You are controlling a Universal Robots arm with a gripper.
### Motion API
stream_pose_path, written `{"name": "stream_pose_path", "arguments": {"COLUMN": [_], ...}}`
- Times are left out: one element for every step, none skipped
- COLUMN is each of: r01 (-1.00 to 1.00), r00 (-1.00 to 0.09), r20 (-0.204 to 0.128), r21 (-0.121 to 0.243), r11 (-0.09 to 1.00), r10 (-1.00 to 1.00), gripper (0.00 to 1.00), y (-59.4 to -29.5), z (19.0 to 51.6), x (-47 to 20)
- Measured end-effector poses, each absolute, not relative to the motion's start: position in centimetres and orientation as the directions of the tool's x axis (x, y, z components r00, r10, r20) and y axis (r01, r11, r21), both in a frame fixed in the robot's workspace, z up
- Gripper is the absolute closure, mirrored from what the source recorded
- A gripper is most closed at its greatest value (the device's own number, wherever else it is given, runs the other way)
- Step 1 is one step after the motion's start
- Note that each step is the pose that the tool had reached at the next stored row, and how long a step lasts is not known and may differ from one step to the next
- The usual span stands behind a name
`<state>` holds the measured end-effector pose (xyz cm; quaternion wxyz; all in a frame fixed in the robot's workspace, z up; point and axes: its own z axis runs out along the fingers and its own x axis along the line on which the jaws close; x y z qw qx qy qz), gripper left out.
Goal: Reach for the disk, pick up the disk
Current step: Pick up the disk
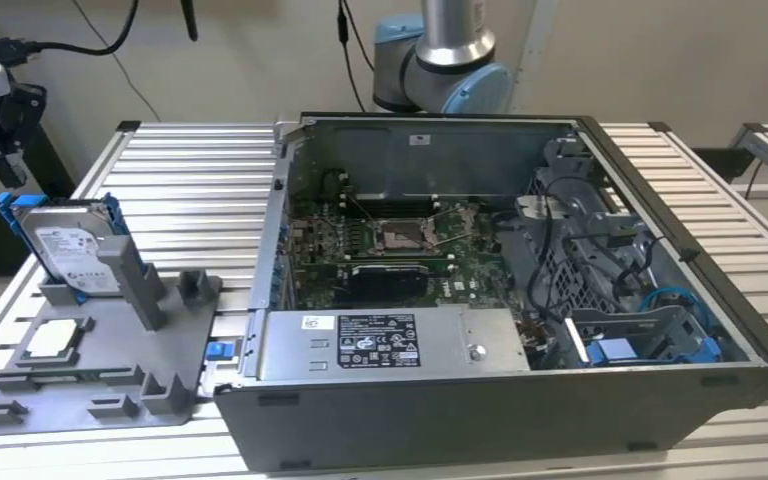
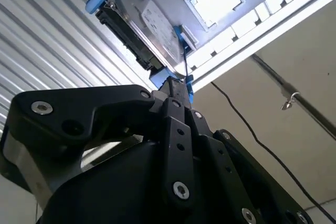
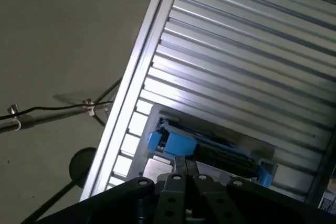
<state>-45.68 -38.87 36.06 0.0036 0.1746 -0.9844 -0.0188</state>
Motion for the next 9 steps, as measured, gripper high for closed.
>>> {"name": "stream_pose_path", "arguments": {"r01": [-0.36, -0.376, -0.394, -0.411, -0.427, -0.444, -0.46, -0.476, -0.492], "r00": [-0.933, -0.926, -0.919, -0.912, -0.904, -0.896, -0.888, -0.879, -0.87], "r20": [0.0, 0.0, 0.001, 0.001, 0.001, 0.0, 0.001, 0.001, 0.001], "r21": [0.038, 0.038, 0.038, 0.038, 0.038, 0.038, 0.038, 0.038, 0.038], "r11": [0.932, 0.926, 0.918, 0.911, 0.903, 0.895, 0.887, 0.879, 0.87], "r10": [-0.361, -0.377, -0.395, -0.411, -0.427, -0.444, -0.46, -0.476, -0.493], "gripper": [1.0, 1.0, 1.0, 1.0, 1.0, 1.0, 1.0, 1.0, 1.0], "y": [-38.87, -38.87, -38.87, -38.88, -38.87, -38.87, -38.87, -38.87, -38.87], "z": [36.06, 36.06, 36.06, 36.06, 36.06, 36.06, 36.06, 36.06, 36.06], "x": [-45.69, -45.69, -45.69, -45.69, -45.69, -45.69, -45.69, -45.69, -45.69]}}
